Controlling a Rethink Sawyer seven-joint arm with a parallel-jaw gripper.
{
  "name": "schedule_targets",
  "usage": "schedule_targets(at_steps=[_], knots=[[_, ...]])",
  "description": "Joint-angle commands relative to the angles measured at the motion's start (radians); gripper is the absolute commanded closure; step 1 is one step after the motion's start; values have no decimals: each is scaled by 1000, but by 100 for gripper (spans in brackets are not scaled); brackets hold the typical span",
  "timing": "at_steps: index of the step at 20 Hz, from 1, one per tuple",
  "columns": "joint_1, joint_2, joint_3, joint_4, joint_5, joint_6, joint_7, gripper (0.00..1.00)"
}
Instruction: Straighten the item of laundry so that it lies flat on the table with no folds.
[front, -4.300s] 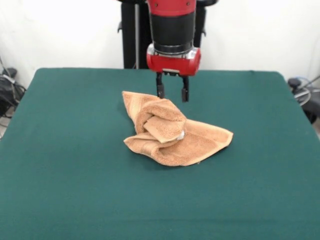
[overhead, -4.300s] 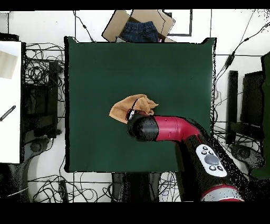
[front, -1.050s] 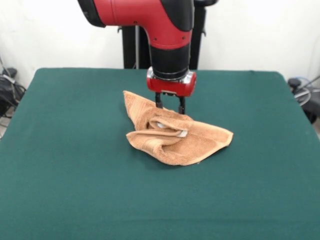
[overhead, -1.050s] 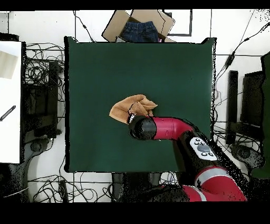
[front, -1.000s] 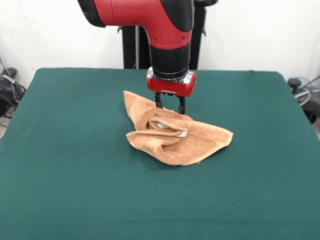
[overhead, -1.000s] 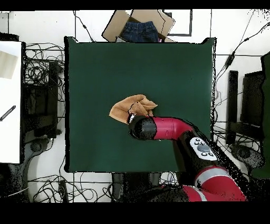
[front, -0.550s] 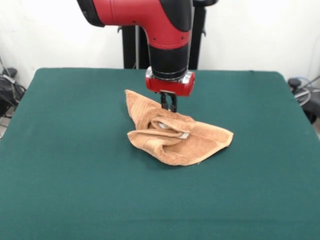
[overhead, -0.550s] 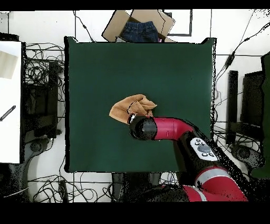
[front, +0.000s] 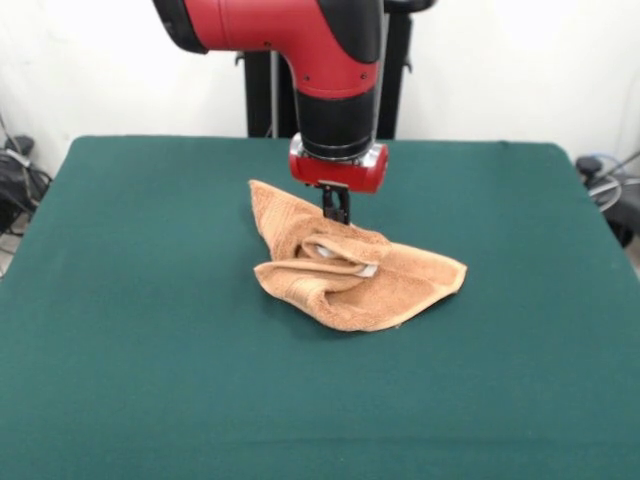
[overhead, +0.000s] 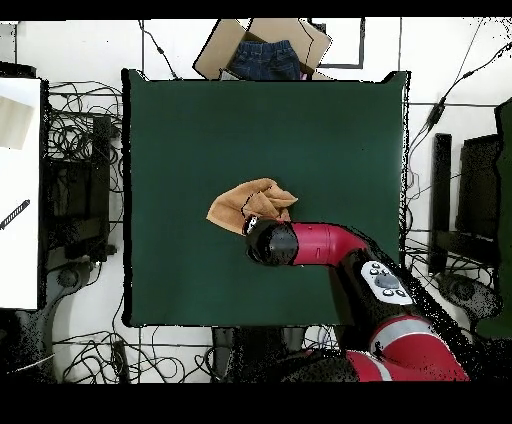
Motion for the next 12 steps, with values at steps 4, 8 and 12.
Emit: schedule_targets(at_steps=[4,8,12], knots=[[42,19,-44,-21,-64,-82,67,100],[58,-21,-43,-23,-39,16,52,100],[10,38,1,-24,-28,-45,48,100]])
